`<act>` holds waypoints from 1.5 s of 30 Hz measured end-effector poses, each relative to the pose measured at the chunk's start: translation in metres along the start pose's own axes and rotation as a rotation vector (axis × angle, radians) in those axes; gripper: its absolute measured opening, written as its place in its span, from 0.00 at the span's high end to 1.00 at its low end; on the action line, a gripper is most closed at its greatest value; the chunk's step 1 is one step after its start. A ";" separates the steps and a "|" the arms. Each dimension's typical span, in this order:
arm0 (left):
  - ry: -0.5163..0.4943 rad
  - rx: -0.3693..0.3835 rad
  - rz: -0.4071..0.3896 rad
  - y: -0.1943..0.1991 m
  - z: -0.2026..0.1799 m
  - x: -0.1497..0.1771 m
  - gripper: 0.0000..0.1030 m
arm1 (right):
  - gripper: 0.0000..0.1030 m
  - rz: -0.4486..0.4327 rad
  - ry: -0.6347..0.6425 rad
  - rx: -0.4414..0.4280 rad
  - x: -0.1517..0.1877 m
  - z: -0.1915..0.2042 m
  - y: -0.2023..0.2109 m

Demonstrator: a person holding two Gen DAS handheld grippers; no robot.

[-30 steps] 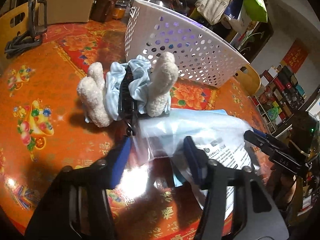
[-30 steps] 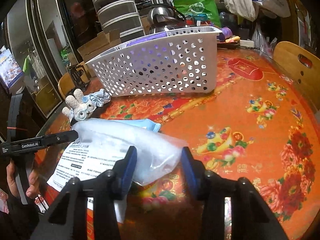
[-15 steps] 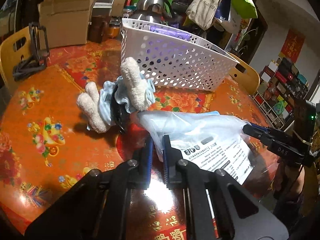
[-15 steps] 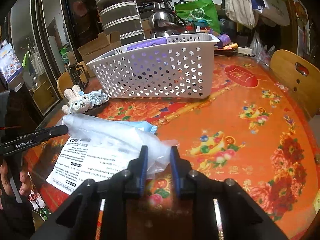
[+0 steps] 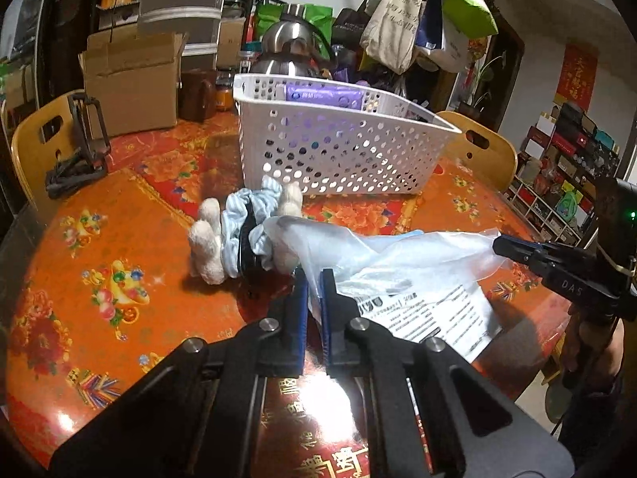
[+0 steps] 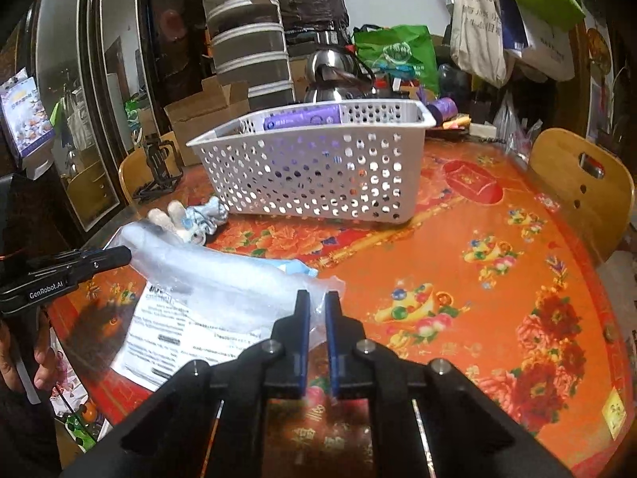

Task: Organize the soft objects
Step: 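Grasp the clear plastic bag with the right gripper while the left gripper pinches it too, then lower the plastic bag into the basket and open both grippers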

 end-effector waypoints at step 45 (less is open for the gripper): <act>0.041 -0.024 0.018 -0.082 0.016 -0.232 0.95 | 0.95 -0.054 0.023 0.084 -0.218 -0.060 -0.061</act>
Point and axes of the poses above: each gripper's, at about its wrist camera, not at the fingertips, and y roughly against the way its jaws point, z to its left, x to its underside, the point moved 7 cm from there along -y, roughly the way its jaws point, and after that the axes turned 5 degrees about z, right-handed, at the moved point
